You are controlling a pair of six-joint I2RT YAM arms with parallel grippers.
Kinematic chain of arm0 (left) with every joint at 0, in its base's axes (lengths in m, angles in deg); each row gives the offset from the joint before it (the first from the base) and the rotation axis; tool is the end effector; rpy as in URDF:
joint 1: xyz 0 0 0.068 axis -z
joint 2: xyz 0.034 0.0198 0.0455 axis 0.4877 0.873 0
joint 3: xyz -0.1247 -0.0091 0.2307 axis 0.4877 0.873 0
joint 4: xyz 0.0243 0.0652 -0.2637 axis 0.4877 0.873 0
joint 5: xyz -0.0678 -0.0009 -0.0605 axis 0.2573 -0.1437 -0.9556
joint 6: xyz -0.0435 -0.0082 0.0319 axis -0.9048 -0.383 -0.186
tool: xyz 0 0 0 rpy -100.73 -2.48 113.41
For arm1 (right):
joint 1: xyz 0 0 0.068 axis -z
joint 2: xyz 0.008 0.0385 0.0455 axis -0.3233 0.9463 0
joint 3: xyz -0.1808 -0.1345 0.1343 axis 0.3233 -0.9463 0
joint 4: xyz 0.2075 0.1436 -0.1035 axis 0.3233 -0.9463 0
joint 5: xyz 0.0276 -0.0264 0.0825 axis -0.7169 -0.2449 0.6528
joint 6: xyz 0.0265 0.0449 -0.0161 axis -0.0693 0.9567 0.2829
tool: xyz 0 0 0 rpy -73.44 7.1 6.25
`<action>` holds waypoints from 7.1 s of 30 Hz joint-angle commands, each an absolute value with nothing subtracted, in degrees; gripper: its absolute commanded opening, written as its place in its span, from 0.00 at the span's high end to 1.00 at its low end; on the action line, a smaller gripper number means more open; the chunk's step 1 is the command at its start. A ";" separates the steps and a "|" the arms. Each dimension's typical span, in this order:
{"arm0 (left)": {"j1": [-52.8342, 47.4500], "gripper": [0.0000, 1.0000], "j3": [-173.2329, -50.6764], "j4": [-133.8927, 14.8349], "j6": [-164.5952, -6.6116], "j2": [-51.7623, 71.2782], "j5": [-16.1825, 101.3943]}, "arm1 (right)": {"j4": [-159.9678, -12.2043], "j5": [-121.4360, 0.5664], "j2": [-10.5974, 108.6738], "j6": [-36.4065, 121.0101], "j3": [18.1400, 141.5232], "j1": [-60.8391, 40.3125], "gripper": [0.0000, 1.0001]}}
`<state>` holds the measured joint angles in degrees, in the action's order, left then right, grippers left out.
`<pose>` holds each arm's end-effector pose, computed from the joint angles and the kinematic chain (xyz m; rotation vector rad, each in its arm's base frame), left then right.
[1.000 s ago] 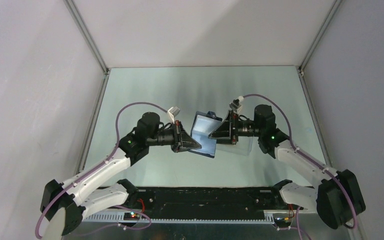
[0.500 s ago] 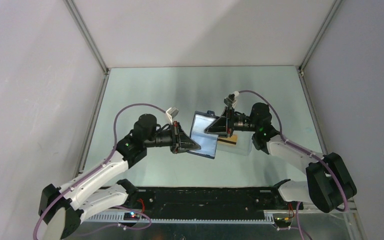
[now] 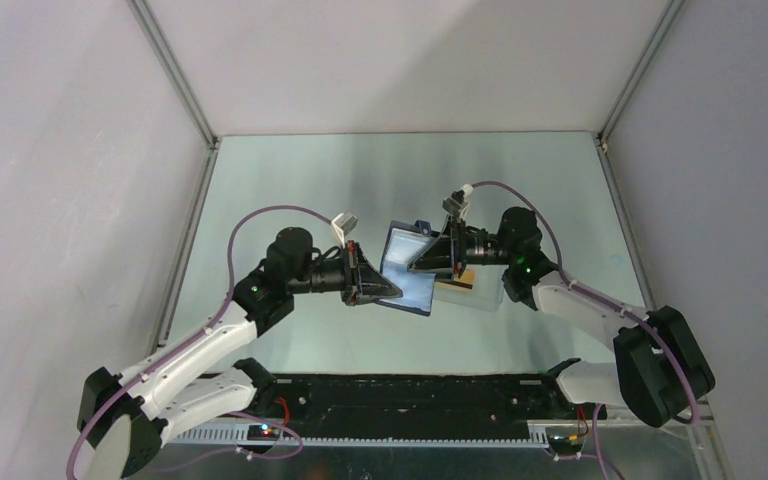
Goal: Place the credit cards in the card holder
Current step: Move the storage box to the center of the board, then place the card holder at the corner of the board, then move the storage box to the center of the board.
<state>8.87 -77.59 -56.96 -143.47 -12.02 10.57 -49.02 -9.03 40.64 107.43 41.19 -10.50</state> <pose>0.1675 -0.1612 0.2764 -0.0126 2.2888 -1.8129 0.2297 0.1651 0.2553 -0.3058 2.0300 2.0351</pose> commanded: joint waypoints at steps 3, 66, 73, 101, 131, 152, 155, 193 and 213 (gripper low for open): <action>8.66 1.00 -78.27 -60.48 -144.73 -12.75 9.71 | -41.48 -8.04 43.15 109.14 43.18 -12.47 0.53; 8.06 0.23 -103.14 -44.02 -106.98 38.36 30.99 | -96.18 -2.93 22.19 83.18 43.74 23.50 1.00; 8.24 0.55 -108.96 -43.45 -106.71 46.03 31.14 | -100.20 -6.67 21.57 79.75 43.75 23.61 1.00; -6.15 1.00 -85.80 -37.44 -116.63 24.16 46.30 | -84.14 -32.17 19.85 88.23 33.14 9.19 1.00; -5.84 0.12 -96.02 -21.03 -110.54 1.66 43.34 | -96.65 -64.07 10.11 118.06 18.89 -12.09 0.14; -3.65 0.11 -95.73 -17.50 -107.48 4.49 46.01 | -136.61 -80.68 -5.99 118.31 35.53 -15.29 0.01; -3.61 0.10 -95.44 -17.07 -106.33 6.77 46.44 | -133.46 -81.44 -1.72 110.64 38.76 -14.97 0.00; -3.79 0.99 -101.02 -21.80 -104.16 29.33 44.37 | -110.47 -39.18 61.06 68.21 79.64 -11.31 0.63; 0.28 1.00 -92.43 -22.44 -124.17 19.14 50.68 | -122.71 -45.24 75.97 64.19 90.56 -20.67 0.65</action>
